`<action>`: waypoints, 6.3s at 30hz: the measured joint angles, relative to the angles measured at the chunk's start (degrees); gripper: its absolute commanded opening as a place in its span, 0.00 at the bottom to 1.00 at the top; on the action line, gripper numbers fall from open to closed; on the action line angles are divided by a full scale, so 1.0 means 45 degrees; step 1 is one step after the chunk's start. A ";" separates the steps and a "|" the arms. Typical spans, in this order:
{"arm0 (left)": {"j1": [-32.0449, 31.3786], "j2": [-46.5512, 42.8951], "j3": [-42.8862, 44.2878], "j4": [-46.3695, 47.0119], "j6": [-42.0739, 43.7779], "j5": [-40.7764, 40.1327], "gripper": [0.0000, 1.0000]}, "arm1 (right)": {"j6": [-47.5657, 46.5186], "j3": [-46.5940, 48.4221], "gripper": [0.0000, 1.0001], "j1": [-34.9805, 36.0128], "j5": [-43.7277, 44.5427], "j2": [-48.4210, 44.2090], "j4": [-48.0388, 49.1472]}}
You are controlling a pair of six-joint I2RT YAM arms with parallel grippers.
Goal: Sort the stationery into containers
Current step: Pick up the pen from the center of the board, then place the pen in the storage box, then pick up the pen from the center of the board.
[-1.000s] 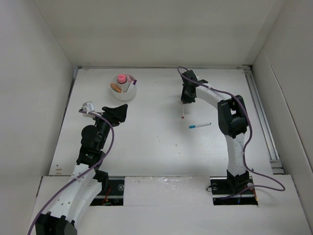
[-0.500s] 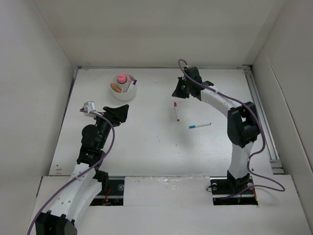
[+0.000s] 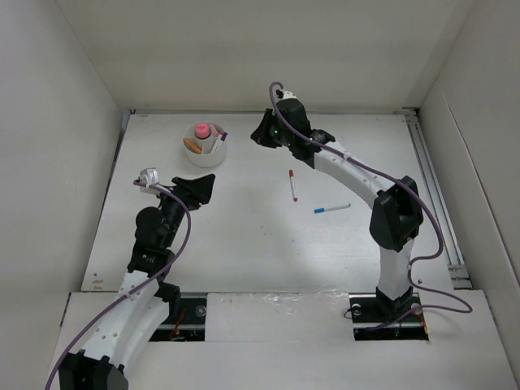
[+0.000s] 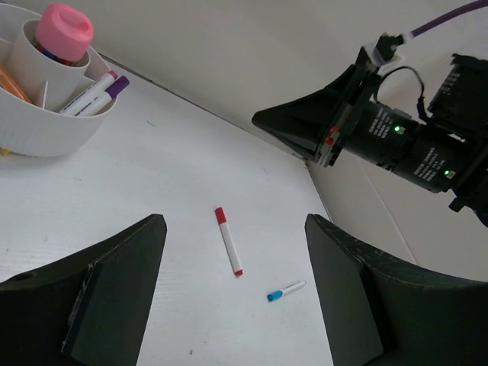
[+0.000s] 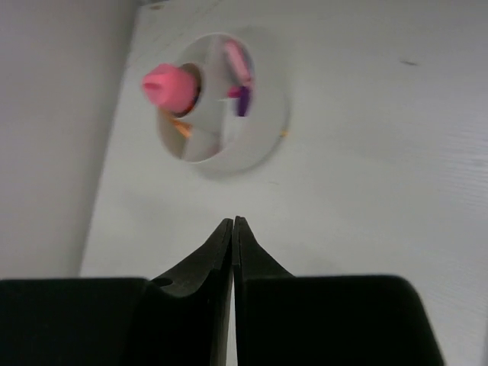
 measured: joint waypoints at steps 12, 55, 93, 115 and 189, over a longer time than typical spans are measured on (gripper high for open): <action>0.0000 0.0262 0.0000 0.0175 -0.0015 0.0257 0.70 | -0.0481 -0.2744 0.61 -0.1613 0.4051 0.0651 -0.2793; 0.0000 0.0219 0.0000 0.0243 -0.0019 0.0301 0.70 | 0.1044 0.1399 0.00 -0.0092 0.2977 0.0481 0.0801; 0.0000 -0.0583 -0.0005 -0.0112 -0.0024 -0.0471 0.70 | 0.0636 0.8811 0.09 0.2414 0.9646 0.9107 0.4046; 0.0000 -0.0452 -0.0005 -0.0102 -0.0024 -0.0204 0.70 | -0.0627 0.1948 0.80 0.2642 0.8544 0.2186 0.5343; 0.0000 -0.0248 0.0228 -0.0039 0.0228 0.1190 0.73 | 1.1521 -0.8830 0.20 0.0597 0.9122 -0.4750 -0.6975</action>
